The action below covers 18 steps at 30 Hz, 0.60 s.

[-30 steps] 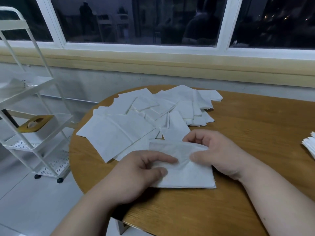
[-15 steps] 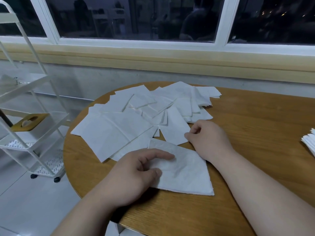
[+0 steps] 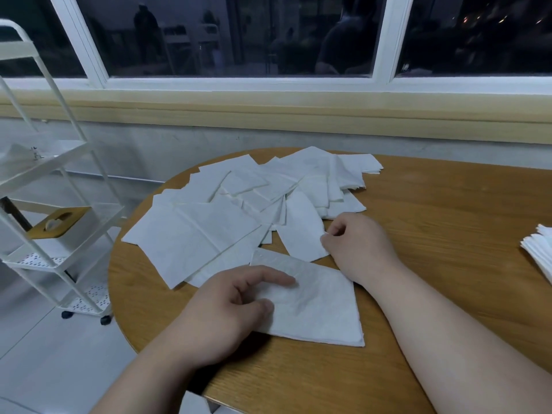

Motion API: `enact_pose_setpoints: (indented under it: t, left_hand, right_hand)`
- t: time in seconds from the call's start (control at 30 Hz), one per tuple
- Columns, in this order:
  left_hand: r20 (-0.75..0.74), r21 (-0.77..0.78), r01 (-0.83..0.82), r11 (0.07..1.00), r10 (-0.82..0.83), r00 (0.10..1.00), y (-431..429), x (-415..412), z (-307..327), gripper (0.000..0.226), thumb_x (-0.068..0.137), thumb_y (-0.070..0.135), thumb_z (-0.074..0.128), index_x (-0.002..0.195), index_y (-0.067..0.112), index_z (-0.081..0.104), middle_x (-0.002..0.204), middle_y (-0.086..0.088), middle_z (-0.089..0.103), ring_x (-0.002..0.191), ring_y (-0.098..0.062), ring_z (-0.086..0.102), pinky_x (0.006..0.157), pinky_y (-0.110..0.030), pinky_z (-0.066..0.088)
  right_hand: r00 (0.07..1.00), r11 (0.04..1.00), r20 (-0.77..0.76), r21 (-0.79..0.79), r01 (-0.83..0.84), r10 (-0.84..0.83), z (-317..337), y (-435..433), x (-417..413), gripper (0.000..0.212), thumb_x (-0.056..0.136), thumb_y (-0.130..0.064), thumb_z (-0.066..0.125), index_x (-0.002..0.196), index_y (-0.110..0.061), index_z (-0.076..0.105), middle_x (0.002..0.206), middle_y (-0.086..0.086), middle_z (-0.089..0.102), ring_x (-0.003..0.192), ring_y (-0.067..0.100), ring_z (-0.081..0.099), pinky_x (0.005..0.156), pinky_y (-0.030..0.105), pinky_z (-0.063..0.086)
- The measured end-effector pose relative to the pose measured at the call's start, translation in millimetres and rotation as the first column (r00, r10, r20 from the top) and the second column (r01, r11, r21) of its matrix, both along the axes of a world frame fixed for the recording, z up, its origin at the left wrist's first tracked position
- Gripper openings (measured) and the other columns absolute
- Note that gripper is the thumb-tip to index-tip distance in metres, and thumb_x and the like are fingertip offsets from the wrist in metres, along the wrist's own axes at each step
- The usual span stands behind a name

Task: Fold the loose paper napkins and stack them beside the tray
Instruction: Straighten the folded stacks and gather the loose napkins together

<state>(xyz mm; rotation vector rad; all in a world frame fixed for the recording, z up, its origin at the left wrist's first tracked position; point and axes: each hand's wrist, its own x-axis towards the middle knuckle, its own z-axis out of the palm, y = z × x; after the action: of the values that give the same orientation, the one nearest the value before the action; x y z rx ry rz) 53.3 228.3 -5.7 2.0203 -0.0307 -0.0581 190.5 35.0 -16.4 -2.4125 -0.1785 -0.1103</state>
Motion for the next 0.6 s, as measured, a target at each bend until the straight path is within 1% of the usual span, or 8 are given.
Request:
enact_pose_setpoints:
  t: [0.07, 0.13, 0.23, 0.3, 0.37, 0.47, 0.53, 0.6]
  left_hand:
    - [-0.001, -0.033, -0.005, 0.999, 0.005, 1.0, 0, 0, -1, 0.041, 0.09, 0.001, 0.062, 0.1, 0.038, 0.076, 0.05, 0.011, 0.045, 0.046, -0.011, 0.036, 0.047, -0.02, 0.029]
    - [-0.013, -0.079, -0.014, 0.997, 0.013, 1.0, -1, 0, 0, 0.035, 0.083, 0.013, 0.063, 0.103, 0.04, 0.075, 0.054, 0.004, 0.041, 0.049, -0.015, 0.035, 0.048, -0.024, 0.027]
    - [-0.025, -0.135, -0.052, 0.99, 0.049, 0.999, -3, -2, 1, 0.04, 0.074, 0.02, 0.06, 0.107, 0.039, 0.075, 0.06, -0.004, 0.044, 0.053, -0.019, 0.035, 0.051, -0.026, 0.027]
    - [-0.012, -0.153, -0.049, 0.987, 0.048, 0.999, -5, -3, 3, 0.042, 0.073, 0.019, 0.061, 0.107, 0.039, 0.074, 0.064, -0.006, 0.048, 0.055, -0.019, 0.037, 0.052, -0.026, 0.029]
    - [-0.003, -0.166, -0.06, 0.984, 0.06, 0.998, -5, -7, 5, 0.045, 0.072, 0.018, 0.061, 0.109, 0.04, 0.073, 0.073, -0.01, 0.061, 0.06, -0.024, 0.047, 0.06, -0.026, 0.038]
    - [0.025, -0.186, -0.088, 0.979, 0.095, 0.995, 2, -6, -2, 0.053, 0.072, 0.018, 0.062, 0.119, 0.042, 0.069, 0.111, -0.008, 0.071, 0.099, -0.041, 0.061, 0.083, -0.037, 0.045]
    - [0.063, -0.196, -0.09, 0.977, 0.104, 0.993, 6, -6, -4, 0.057, 0.073, 0.017, 0.061, 0.124, 0.044, 0.065, 0.117, -0.004, 0.07, 0.109, -0.039, 0.06, 0.088, -0.037, 0.044]
    - [0.089, -0.216, -0.089, 0.972, 0.11, 0.99, 6, -6, -3, 0.056, 0.077, 0.018, 0.059, 0.126, 0.046, 0.062, 0.118, 0.007, 0.07, 0.111, -0.025, 0.064, 0.089, -0.03, 0.046]
  right_hand:
    - [1.0, 0.988, -0.001, 0.152, 0.019, -0.019, 6, -7, -2, 0.008, 0.086, -0.021, 0.066, 0.079, -0.024, 0.063, 0.078, -0.008, 0.065, 0.072, 0.013, 0.06, 0.061, 0.032, 0.046]
    - [0.998, 0.926, -0.011, 0.372, 0.068, -0.069, 12, -16, -5, 0.011, 0.085, -0.015, 0.067, 0.082, -0.025, 0.066, 0.082, -0.006, 0.069, 0.079, 0.015, 0.065, 0.064, 0.032, 0.048]
    - [0.992, 0.733, -0.073, 0.669, 0.122, -0.099, 23, -28, -11, 0.019, 0.085, -0.002, 0.066, 0.084, -0.021, 0.068, 0.084, 0.002, 0.074, 0.088, 0.027, 0.071, 0.079, 0.046, 0.057]
    - [0.993, 0.598, -0.101, 0.793, 0.116, -0.059, 33, -32, -15, 0.022, 0.086, 0.006, 0.064, 0.086, -0.015, 0.067, 0.087, 0.006, 0.075, 0.091, 0.03, 0.072, 0.082, 0.048, 0.057]
    - [0.992, 0.46, -0.117, 0.884, 0.084, 0.044, 43, -33, -20, 0.025, 0.088, 0.013, 0.06, 0.089, -0.012, 0.064, 0.089, 0.007, 0.073, 0.092, 0.028, 0.07, 0.079, 0.043, 0.056]
    - [0.964, 0.307, -0.114, 0.951, 0.036, 0.24, 51, -32, -28, 0.031, 0.087, 0.017, 0.055, 0.087, -0.012, 0.063, 0.091, 0.011, 0.069, 0.093, 0.031, 0.067, 0.08, 0.043, 0.053]
    - [0.93, 0.269, -0.117, 0.963, 0.02, 0.348, 52, -34, -30, 0.035, 0.085, 0.018, 0.053, 0.082, -0.014, 0.065, 0.093, 0.015, 0.067, 0.092, 0.032, 0.064, 0.081, 0.045, 0.05]
    - [0.888, 0.304, -0.138, 0.953, -0.002, 0.438, 50, -36, -30, 0.036, 0.083, 0.02, 0.053, 0.081, -0.013, 0.066, 0.093, 0.017, 0.065, 0.088, 0.031, 0.063, 0.078, 0.042, 0.051]
